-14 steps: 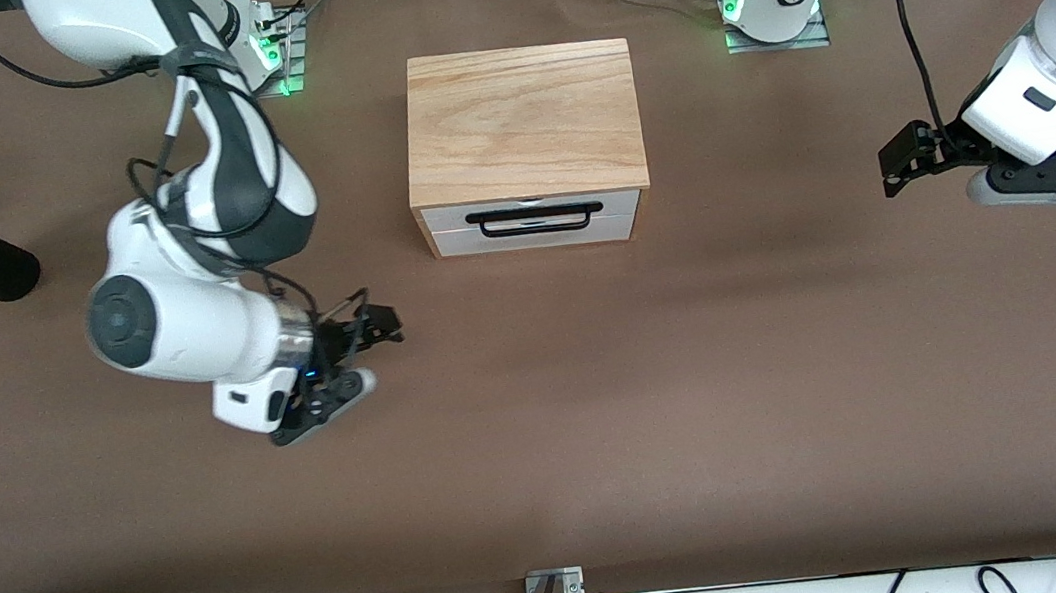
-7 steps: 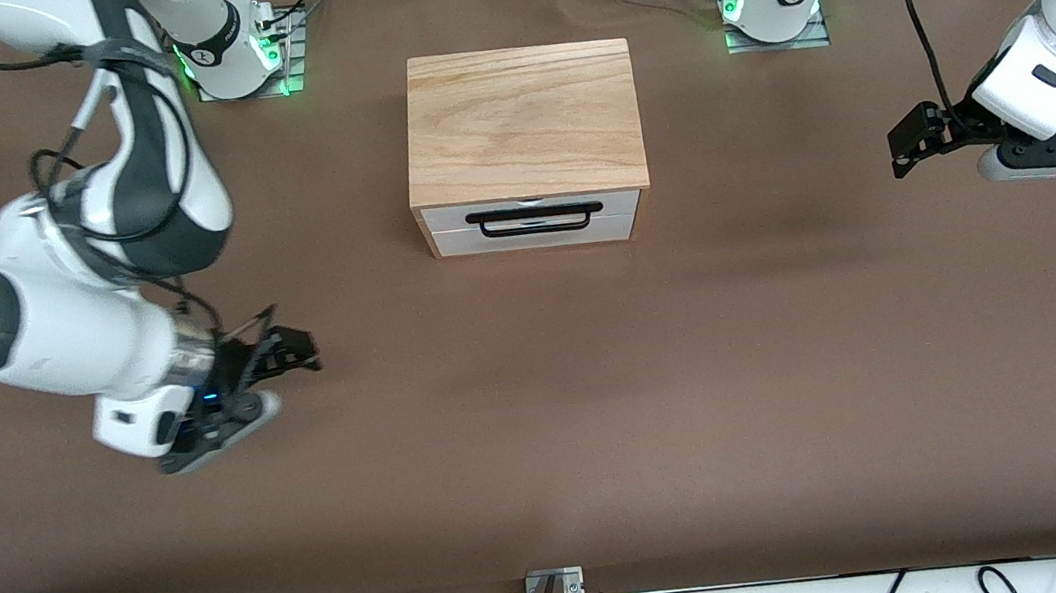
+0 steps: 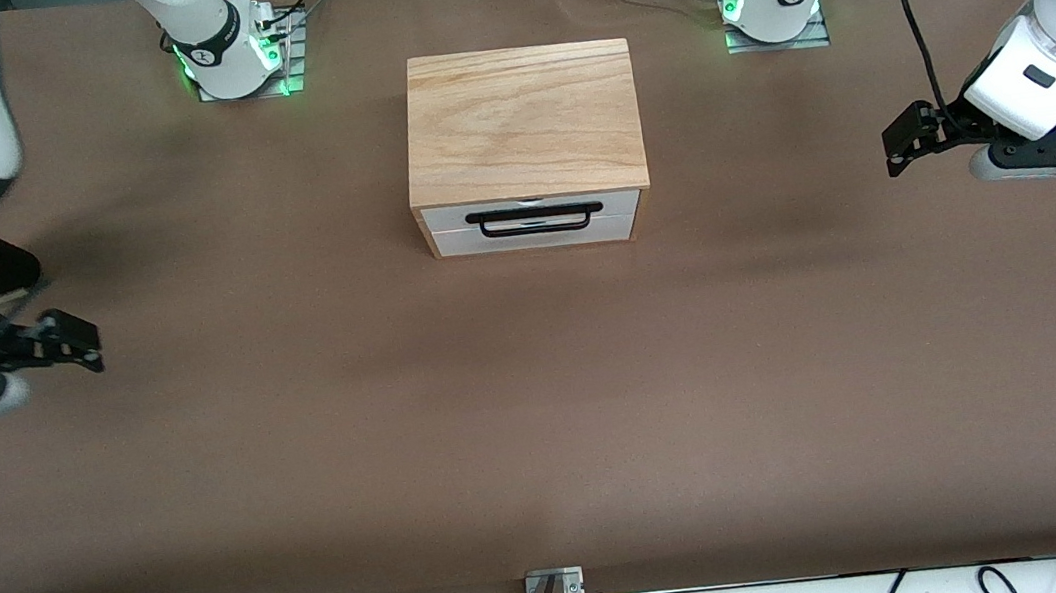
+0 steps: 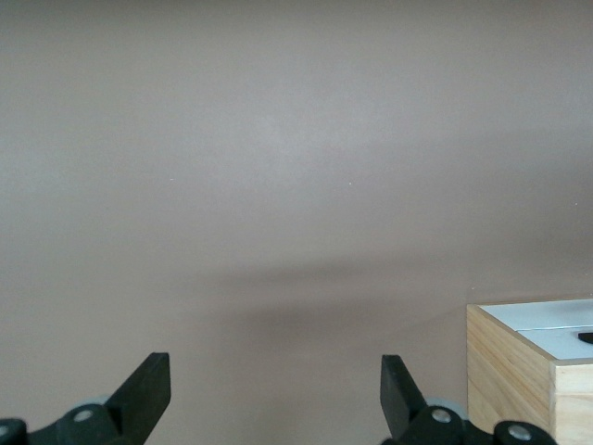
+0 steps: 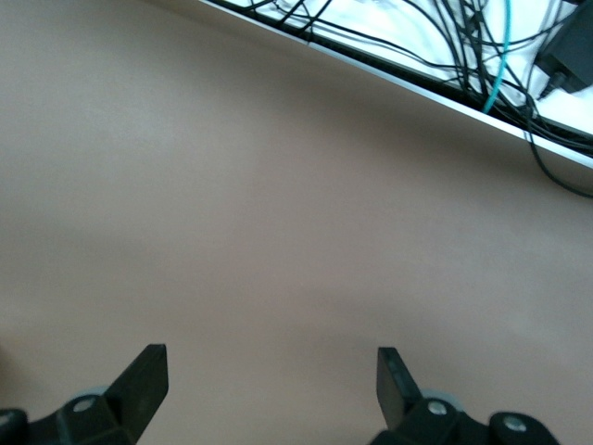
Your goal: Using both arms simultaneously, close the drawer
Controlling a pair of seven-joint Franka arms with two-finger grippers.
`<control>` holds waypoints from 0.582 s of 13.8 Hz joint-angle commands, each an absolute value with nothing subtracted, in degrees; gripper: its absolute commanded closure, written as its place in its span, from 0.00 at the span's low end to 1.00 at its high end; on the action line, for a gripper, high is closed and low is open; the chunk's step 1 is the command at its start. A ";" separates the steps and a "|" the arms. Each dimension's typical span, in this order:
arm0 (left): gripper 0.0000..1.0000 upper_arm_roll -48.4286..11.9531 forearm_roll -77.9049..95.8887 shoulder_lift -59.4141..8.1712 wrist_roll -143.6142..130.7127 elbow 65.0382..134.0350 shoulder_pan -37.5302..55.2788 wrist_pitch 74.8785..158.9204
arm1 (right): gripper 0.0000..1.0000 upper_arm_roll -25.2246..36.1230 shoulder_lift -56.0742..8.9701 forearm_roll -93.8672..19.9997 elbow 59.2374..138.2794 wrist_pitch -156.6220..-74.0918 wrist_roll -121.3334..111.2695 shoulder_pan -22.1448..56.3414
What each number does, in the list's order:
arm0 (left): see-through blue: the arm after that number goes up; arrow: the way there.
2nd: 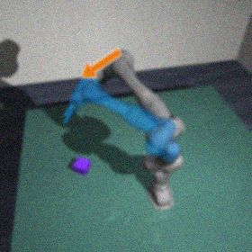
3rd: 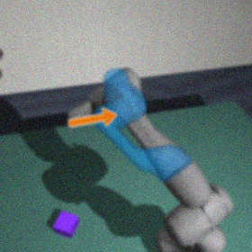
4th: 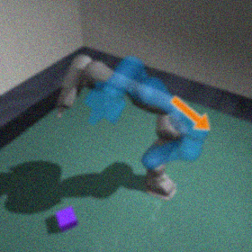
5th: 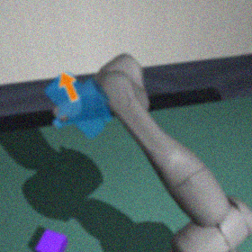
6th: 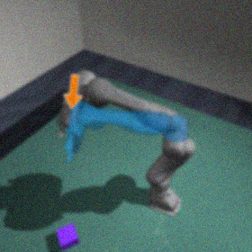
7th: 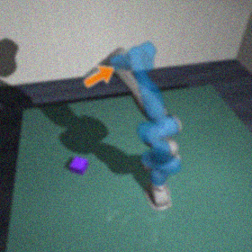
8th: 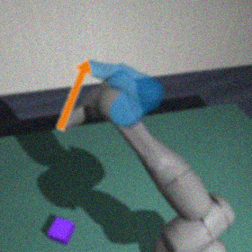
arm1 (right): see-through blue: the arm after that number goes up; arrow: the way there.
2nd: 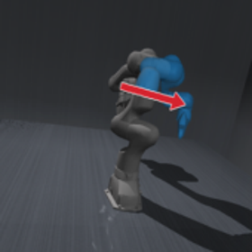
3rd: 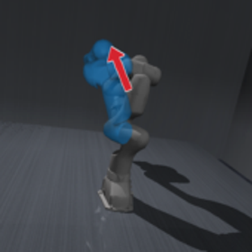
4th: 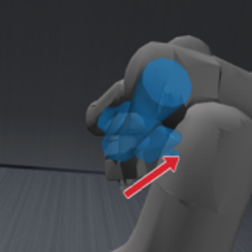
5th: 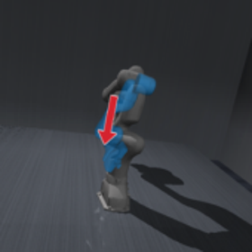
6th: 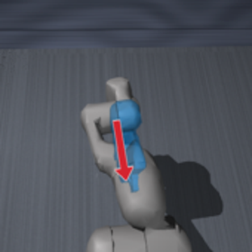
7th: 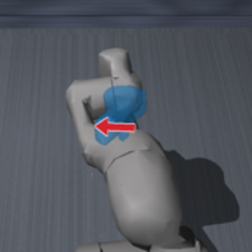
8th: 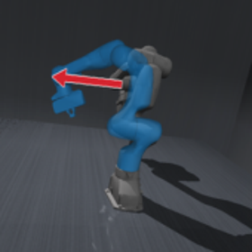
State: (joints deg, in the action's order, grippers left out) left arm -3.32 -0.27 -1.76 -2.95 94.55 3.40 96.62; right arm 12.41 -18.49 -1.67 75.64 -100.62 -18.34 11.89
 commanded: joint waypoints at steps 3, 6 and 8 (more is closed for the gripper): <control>0.00 -3.60 -1.85 -1.32 -2.46 94.39 3.25 96.06 | 0.00 3.97 -6.70 -0.18 87.96 -103.10 -18.02 2.74; 0.00 -3.60 -1.85 -1.32 -2.46 94.39 3.25 95.98 | 0.00 -0.25 -3.96 0.09 91.31 -102.40 -15.66 -0.34; 0.00 -3.52 -1.85 -1.32 -2.46 94.39 3.25 95.98 | 0.00 -0.53 -4.04 0.09 91.85 -101.69 -12.75 -0.35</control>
State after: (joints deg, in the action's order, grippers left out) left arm -3.30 -0.27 -1.76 -2.95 94.55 3.37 96.62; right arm 1.30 -6.08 -1.05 88.57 -101.05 -15.20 1.06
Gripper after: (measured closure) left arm 0.000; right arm 0.000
